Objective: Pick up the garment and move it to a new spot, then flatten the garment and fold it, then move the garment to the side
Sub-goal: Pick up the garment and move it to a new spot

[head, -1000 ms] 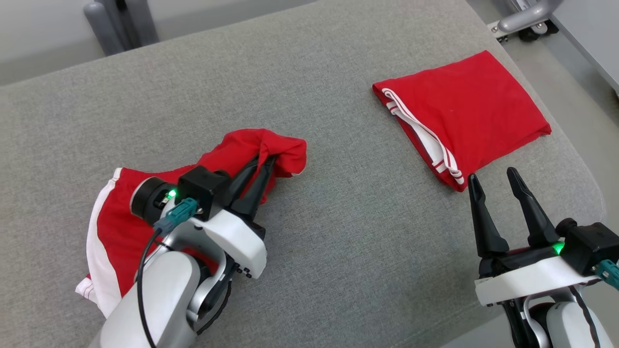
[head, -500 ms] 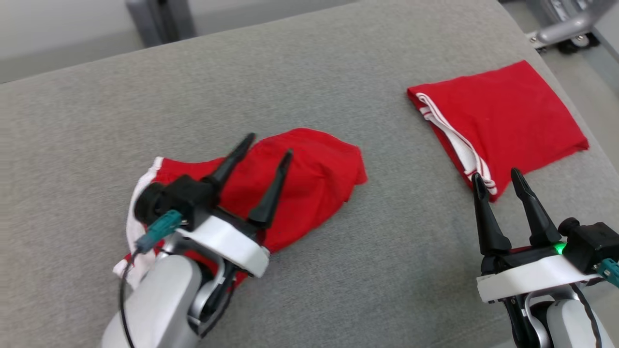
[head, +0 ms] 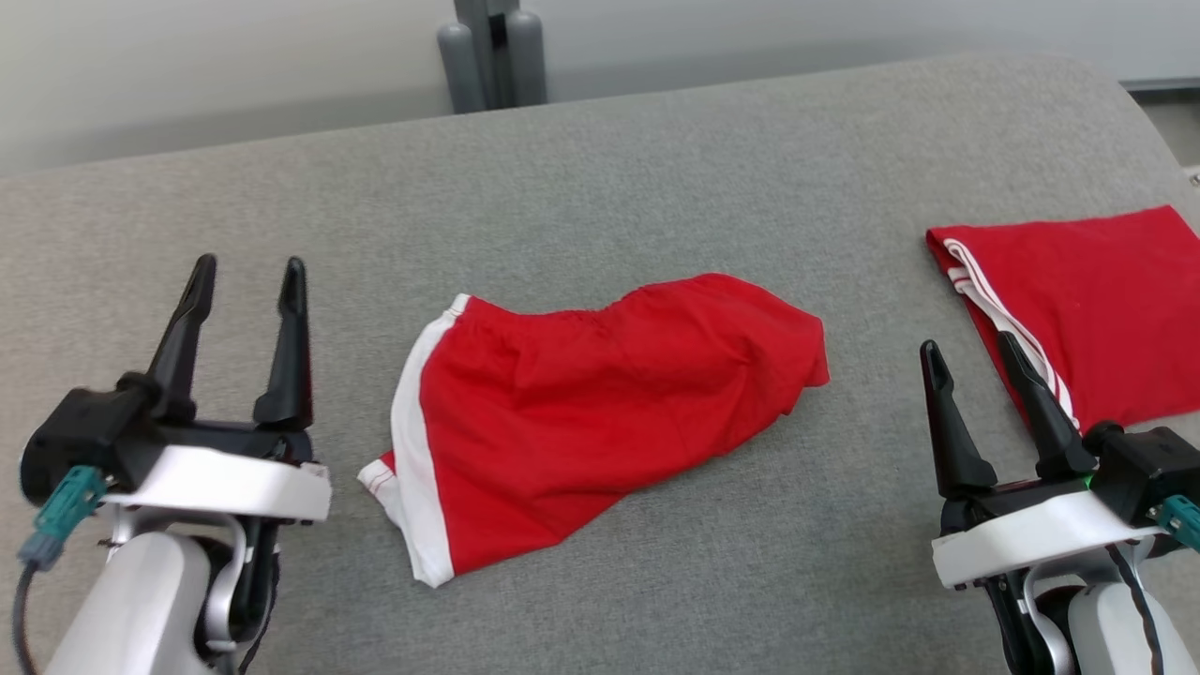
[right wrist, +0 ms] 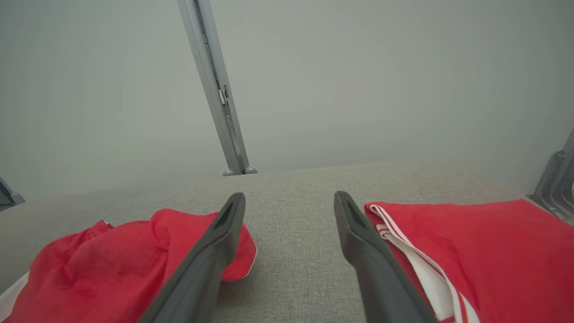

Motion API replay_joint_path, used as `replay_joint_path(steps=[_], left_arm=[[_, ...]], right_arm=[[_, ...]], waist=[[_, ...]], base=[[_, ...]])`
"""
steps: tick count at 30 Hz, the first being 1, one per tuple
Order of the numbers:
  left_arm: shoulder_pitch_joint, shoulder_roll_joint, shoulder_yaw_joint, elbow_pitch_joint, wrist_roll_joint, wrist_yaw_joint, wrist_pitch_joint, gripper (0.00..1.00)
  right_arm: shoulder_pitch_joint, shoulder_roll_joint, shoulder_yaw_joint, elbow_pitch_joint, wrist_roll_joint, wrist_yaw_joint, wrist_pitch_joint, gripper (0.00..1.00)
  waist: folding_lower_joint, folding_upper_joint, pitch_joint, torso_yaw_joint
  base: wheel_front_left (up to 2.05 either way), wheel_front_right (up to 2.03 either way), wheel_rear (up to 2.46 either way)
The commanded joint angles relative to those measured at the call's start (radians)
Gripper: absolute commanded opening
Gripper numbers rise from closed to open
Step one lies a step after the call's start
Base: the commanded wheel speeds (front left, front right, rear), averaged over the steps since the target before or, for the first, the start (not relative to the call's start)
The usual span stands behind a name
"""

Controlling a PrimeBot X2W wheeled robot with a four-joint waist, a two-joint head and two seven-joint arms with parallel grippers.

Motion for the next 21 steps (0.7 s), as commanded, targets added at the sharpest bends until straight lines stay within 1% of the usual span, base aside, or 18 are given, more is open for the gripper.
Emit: replay_joint_path(steps=[1, 5, 7, 9, 14, 21], left_arm=[[0.018, 0.006, 0.013, -0.008, -0.006, 0.005, -0.006, 1.00], [0.077, 0.027, 0.055, -0.024, -0.025, 0.008, -0.015, 1.00], [0.121, 0.042, 0.077, -0.033, -0.038, -0.005, -0.018, 1.00], [0.153, 0.049, 0.085, -0.037, -0.042, -0.008, -0.019, 1.00], [0.225, 0.055, 0.083, -0.054, -0.052, 0.005, -0.009, 1.00], [0.272, 0.054, 0.064, -0.066, -0.058, 0.009, 0.014, 1.00]], right_arm=[[0.015, -0.006, -0.005, 0.004, -0.006, 0.000, 0.003, 1.00], [0.024, -0.006, -0.007, 0.011, -0.015, 0.000, 0.020, 1.00], [0.040, -0.006, -0.007, 0.015, -0.019, 0.000, 0.030, 1.00], [0.044, -0.006, -0.004, 0.015, -0.021, 0.000, 0.033, 1.00], [0.069, -0.011, -0.001, 0.012, -0.021, 0.000, 0.044, 1.00], [0.100, -0.011, -0.005, 0.007, -0.017, 0.000, 0.055, 1.00]], waist=[[0.0000, 0.0000, -0.026, 0.025], [0.0000, 0.0000, -0.053, 0.047], [0.0000, 0.0000, -0.073, 0.056], [0.0000, 0.0000, -0.086, 0.058], [0.0000, 0.0000, -0.117, 0.062], [0.0000, 0.0000, -0.142, 0.068]], base=[[0.00, 0.00, 0.00], [0.00, 0.00, 0.00], [0.00, 0.00, 0.00], [0.00, 0.00, 0.00], [0.00, 0.00, 0.00], [0.00, 0.00, 0.00]])
